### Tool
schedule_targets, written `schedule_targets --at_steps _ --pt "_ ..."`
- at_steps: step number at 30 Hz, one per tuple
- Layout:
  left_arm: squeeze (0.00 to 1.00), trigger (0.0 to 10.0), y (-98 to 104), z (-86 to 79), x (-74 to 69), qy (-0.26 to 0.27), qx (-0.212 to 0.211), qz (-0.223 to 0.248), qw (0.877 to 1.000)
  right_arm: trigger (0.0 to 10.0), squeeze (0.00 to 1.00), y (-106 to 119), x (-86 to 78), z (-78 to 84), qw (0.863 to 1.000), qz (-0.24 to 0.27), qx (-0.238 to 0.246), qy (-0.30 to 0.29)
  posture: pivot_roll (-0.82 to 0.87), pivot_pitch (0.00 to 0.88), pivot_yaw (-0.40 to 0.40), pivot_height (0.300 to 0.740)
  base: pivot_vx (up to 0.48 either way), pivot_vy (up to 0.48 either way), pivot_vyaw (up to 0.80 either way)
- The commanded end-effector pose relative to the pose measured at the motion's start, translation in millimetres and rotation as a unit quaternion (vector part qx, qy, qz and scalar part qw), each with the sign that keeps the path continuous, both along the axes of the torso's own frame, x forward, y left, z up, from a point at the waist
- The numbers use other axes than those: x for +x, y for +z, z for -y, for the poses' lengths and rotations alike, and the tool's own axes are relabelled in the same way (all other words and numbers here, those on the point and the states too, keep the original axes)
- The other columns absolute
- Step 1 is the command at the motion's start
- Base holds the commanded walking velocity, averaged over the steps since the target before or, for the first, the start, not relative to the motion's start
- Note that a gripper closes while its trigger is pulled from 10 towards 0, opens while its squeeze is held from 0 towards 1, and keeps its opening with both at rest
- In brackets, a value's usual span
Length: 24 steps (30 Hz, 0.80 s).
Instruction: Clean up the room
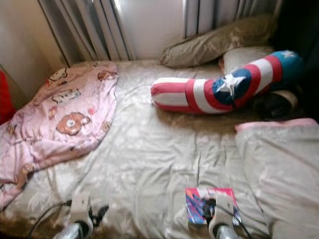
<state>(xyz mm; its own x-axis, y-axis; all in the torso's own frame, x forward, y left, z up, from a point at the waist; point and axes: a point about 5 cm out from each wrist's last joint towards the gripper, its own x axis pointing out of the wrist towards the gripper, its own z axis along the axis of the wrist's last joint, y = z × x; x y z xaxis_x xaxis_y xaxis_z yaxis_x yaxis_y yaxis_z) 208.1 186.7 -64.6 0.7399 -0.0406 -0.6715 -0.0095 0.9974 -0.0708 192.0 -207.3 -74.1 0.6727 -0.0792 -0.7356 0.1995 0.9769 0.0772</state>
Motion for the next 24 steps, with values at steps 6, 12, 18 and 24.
schedule_targets --at_steps 6,12,18,24 --pt "0.0 10.0 -8.3 -4.8 -12.1 0.02 0.005 -0.032 0.999 10.0 0.0 -6.3 -9.5 -7.6 0.999 -0.012 0.018 -0.032 -0.03 0.0 0.089 0.74 0.0 0.0 0.0" --pt "0.0 10.0 -12.4 -3.9 -18.6 0.019 0.008 -0.047 0.999 10.0 0.0 -8.4 -11.6 -12.6 0.999 -0.03 -0.018 0.026 -0.05 0.0 0.09 0.74 0.0 0.0 0.0" --pt "0.0 10.0 -13.6 -14.2 -22.9 0.02 0.033 -0.059 0.997 10.0 0.0 -10.6 -15.5 -14.3 0.998 -0.041 -0.029 0.044 -0.03 0.0 0.084 0.74 0.0 0.0 0.0" --pt "0.0 10.0 -15.6 -12.7 -26.1 0.025 0.018 -0.065 0.997 10.0 0.0 -12.7 -19.8 -15.3 0.995 -0.049 -0.044 0.071 -0.02 0.0 0.081 0.74 0.0 0.0 0.37"
